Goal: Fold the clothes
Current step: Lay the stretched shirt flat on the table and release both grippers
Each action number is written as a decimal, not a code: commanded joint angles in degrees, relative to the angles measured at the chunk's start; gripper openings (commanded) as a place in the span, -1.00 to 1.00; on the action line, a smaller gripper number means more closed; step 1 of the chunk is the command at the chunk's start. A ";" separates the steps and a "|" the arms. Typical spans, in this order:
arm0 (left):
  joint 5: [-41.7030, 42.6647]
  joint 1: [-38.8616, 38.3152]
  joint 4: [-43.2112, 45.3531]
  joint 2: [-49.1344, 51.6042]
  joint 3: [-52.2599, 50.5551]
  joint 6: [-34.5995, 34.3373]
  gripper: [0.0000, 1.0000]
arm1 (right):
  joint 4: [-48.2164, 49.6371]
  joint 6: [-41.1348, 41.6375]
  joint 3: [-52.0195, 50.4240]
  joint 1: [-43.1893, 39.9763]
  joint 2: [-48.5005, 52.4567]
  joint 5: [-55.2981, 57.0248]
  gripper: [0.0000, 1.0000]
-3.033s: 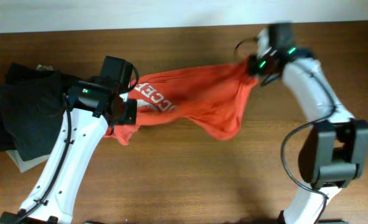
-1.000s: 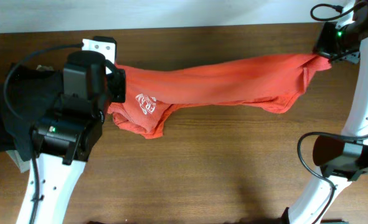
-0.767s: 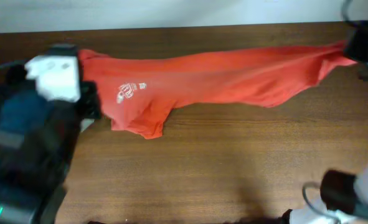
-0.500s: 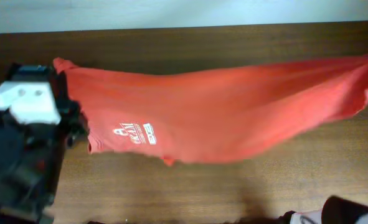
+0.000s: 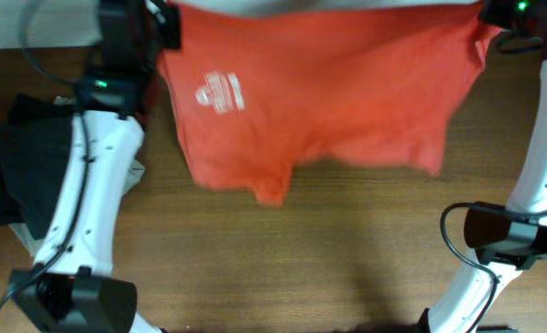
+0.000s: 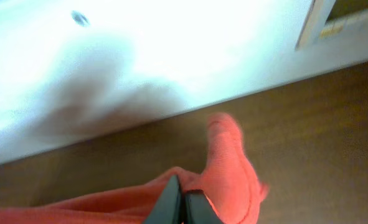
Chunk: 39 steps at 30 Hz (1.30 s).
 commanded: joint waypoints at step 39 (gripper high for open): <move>29.03 -5.92 -40.46 -12.09 -48.11 -6.29 0.40 | -24.13 8.02 -57.05 -11.26 -4.52 25.22 -0.92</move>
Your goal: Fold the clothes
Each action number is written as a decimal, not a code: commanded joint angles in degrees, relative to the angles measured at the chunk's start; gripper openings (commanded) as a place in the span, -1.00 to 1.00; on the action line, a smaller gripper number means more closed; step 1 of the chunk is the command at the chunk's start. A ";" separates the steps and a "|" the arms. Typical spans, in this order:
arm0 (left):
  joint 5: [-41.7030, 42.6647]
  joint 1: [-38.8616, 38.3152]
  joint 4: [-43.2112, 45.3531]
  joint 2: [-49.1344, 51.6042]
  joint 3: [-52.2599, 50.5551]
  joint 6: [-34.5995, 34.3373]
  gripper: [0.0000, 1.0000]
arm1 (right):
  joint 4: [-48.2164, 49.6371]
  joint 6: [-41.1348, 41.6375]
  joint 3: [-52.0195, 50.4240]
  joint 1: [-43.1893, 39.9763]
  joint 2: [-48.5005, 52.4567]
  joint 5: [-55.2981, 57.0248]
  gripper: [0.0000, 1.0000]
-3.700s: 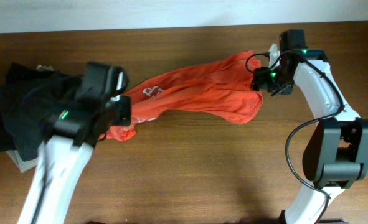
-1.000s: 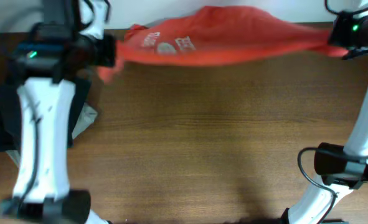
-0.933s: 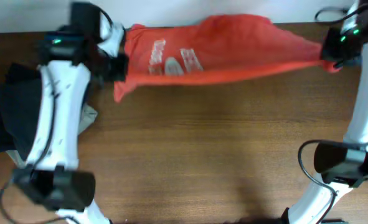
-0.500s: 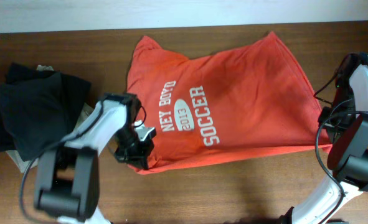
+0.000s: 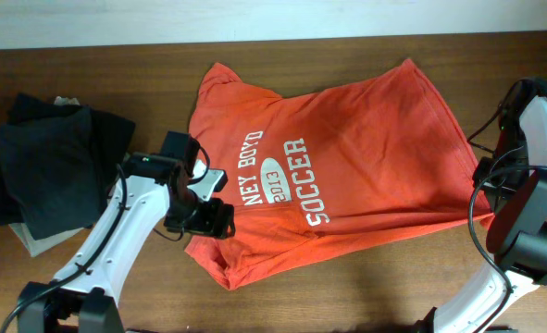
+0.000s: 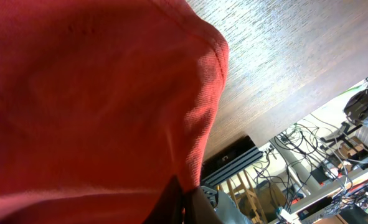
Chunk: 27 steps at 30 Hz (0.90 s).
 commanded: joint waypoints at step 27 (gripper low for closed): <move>10.21 -1.05 16.65 -0.63 -18.34 -16.22 -0.21 | 0.13 0.48 -0.13 -0.11 -2.34 0.48 -0.92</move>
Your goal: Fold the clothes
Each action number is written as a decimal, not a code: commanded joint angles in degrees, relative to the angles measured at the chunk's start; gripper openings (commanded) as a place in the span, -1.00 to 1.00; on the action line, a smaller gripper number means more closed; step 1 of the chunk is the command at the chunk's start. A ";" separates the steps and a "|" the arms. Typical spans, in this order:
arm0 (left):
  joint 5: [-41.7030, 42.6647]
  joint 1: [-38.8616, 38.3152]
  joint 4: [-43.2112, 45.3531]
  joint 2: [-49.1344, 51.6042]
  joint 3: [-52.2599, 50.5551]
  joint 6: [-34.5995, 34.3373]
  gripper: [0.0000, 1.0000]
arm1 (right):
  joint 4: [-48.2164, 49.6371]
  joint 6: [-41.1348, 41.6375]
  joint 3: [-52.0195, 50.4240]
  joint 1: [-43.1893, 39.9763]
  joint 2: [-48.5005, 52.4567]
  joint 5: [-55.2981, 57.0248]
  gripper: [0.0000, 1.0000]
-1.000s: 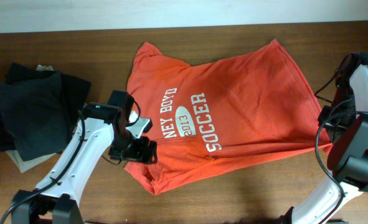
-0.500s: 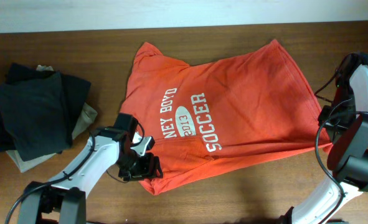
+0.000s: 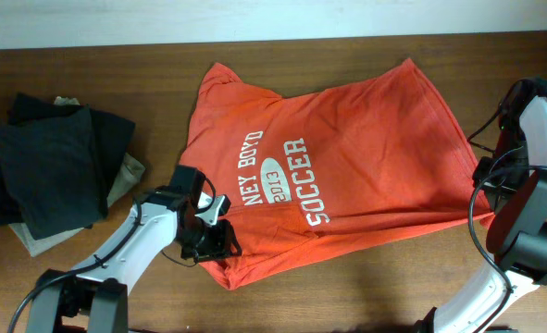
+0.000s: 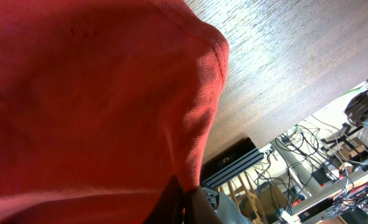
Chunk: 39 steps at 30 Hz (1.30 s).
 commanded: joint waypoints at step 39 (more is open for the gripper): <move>-19.47 7.50 7.30 1.92 21.94 1.22 -0.99 | 33.40 -12.90 -0.13 4.02 -2.34 -20.28 -0.91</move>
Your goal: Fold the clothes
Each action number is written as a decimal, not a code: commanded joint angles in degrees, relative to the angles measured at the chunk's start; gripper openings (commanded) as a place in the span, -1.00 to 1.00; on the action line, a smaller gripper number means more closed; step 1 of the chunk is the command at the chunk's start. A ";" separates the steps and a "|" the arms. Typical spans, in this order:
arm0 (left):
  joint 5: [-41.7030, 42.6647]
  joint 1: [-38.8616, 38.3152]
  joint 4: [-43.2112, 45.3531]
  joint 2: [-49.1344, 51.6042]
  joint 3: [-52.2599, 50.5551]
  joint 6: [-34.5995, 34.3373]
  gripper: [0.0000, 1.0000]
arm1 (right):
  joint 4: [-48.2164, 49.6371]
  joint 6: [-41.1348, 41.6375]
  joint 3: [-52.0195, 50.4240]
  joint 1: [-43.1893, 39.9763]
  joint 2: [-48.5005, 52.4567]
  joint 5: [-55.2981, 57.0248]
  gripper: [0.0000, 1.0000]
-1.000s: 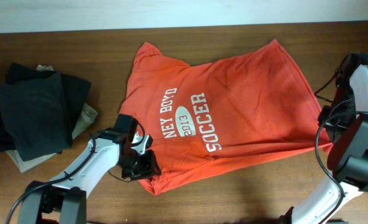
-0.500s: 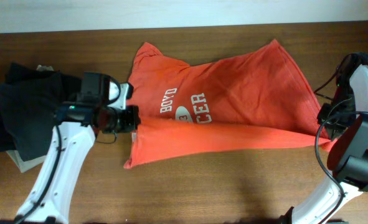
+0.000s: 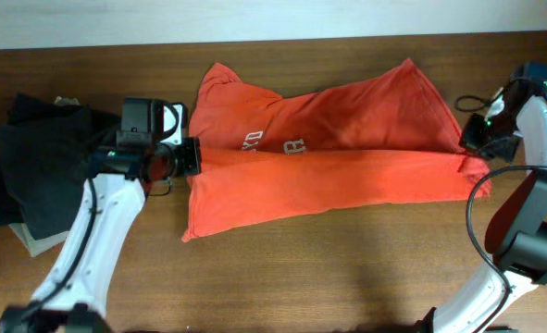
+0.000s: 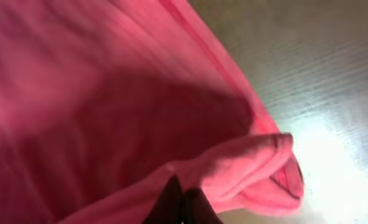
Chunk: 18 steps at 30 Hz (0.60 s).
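Note:
An orange T-shirt (image 3: 329,157) lies across the wooden table (image 3: 282,268). Its near half is folded up over the middle, so only a strip of the white print (image 3: 273,143) shows. At the fold's left end my left gripper (image 3: 188,157) is shut on the fabric edge. My right gripper (image 3: 467,153) holds the fold's right end. In the right wrist view my right gripper (image 4: 180,202) has its dark fingers pressed together on a bunched, rolled edge of the shirt (image 4: 258,168).
A pile of dark clothes (image 3: 42,171) with a beige piece under it lies at the table's left, right behind my left arm. Black cables (image 3: 481,97) run along the right arm near the table's right edge.
The shirt lay flat with its whole print showing and both grippers at its near hem. Now that hem lies folded up over the print, and both grippers are farther back.
First both grippers held the shirt hanging at the table's far side. Then it lay spread flat, print up, with my left gripper on its near left part and my right on the near right corner. The left gripper was then at the hem, and now the near half is folded over.

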 commanded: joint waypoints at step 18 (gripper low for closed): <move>-1.77 -2.60 -5.68 8.92 -5.57 -0.52 0.54 | 3.28 -2.91 -7.37 1.07 0.24 8.09 -0.13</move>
